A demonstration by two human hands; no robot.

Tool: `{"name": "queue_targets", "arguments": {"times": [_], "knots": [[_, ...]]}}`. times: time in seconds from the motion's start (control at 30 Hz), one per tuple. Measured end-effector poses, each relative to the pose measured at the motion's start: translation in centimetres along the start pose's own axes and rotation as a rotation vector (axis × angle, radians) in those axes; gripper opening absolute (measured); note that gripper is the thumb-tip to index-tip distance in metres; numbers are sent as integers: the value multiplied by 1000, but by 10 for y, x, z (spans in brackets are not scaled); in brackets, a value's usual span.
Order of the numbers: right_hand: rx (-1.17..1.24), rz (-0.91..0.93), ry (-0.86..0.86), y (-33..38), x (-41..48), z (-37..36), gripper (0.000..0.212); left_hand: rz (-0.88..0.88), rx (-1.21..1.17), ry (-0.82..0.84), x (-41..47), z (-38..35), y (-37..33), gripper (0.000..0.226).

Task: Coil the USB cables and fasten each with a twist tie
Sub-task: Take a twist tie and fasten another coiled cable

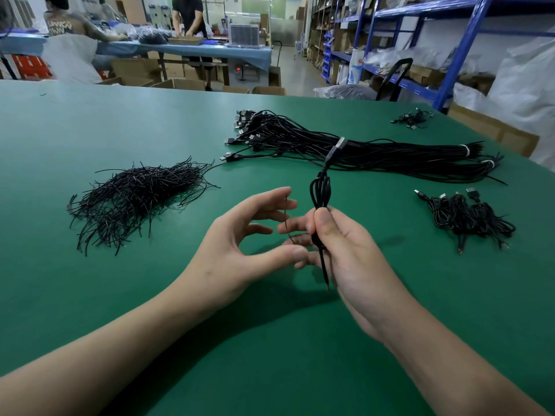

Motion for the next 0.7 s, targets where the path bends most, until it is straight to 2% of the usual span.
{"name": "queue_targets", "arguments": {"times": [0.1, 0.3, 0.43, 0.6, 0.7], "knots": [[-275, 47, -41, -2, 0, 6, 31, 54, -58, -15, 0, 3, 3, 73], [-720, 121, 19, -3, -4, 5, 34, 122, -128, 19, 0, 0, 3, 70], [-844, 107, 48, 3, -8, 3, 36, 182, -196, 35, 0, 0, 3, 68], [-901, 69, 89, 6, -13, -5, 21, 243, -282, 76, -1, -3, 1, 61], [-945, 69, 87, 5, -14, -4, 22, 265, -310, 69, -1, -3, -1, 59]]}}
Point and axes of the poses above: each hand's wrist, its own x-axis towards the middle knuckle, its own z-axis out of the back of the hand, y = z × x, the point moved 1 cm from there along x, towards the middle knuckle, and after that the axes turned 4 degrees about -z, right-handed, at the moved point
